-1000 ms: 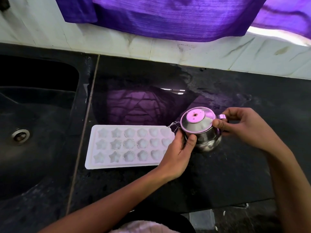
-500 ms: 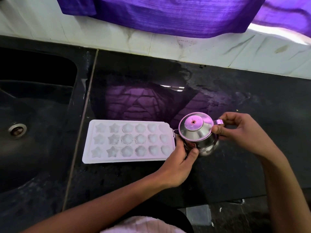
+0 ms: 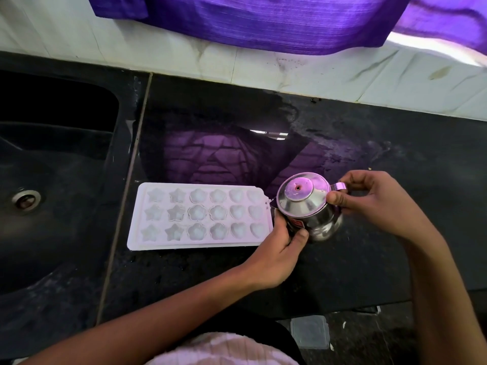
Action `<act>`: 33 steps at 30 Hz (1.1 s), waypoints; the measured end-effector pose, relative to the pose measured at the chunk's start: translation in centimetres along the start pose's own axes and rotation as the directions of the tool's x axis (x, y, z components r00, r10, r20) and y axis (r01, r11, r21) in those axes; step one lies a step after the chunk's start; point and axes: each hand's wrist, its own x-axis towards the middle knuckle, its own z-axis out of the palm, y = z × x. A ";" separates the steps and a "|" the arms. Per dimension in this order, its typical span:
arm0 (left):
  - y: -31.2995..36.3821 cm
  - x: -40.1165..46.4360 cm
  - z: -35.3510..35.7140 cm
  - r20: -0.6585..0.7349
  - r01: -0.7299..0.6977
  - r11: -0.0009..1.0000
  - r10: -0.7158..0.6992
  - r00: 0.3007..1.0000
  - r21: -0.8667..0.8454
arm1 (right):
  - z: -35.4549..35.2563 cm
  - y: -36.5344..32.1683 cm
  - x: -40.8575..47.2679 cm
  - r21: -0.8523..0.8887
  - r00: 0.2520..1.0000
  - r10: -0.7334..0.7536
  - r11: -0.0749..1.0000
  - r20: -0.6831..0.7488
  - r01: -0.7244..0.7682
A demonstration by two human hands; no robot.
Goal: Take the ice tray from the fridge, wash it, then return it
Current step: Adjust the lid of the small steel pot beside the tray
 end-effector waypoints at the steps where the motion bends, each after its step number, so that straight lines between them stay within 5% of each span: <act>1: 0.0 0.0 0.0 0.006 0.007 1.000 -0.007 1.000 0.000 | 0.0 -0.1 -0.1 -0.001 1.000 -0.002 1.000 0.000 0.002; 14: 0.0 -0.1 -0.1 0.028 0.017 1.000 -0.017 0.999 0.017 | -0.2 -0.6 -0.7 0.022 0.999 0.003 1.000 -0.042 -0.002; 20: 0.2 -0.3 0.0 0.018 -0.039 0.999 0.039 0.999 0.024 | -0.1 0.4 -0.8 0.174 0.997 -0.002 0.985 -0.073 0.014; 25: 0.3 -1.0 0.3 0.116 -0.066 0.991 0.053 0.992 0.114 | 0.2 1.3 -1.3 0.268 0.998 0.012 0.963 -0.058 0.004; 33: -0.3 -1.7 0.5 0.306 0.006 0.962 -0.092 0.947 0.273 | 0.2 1.6 -2.0 0.161 1.000 0.020 0.987 -0.006 -0.019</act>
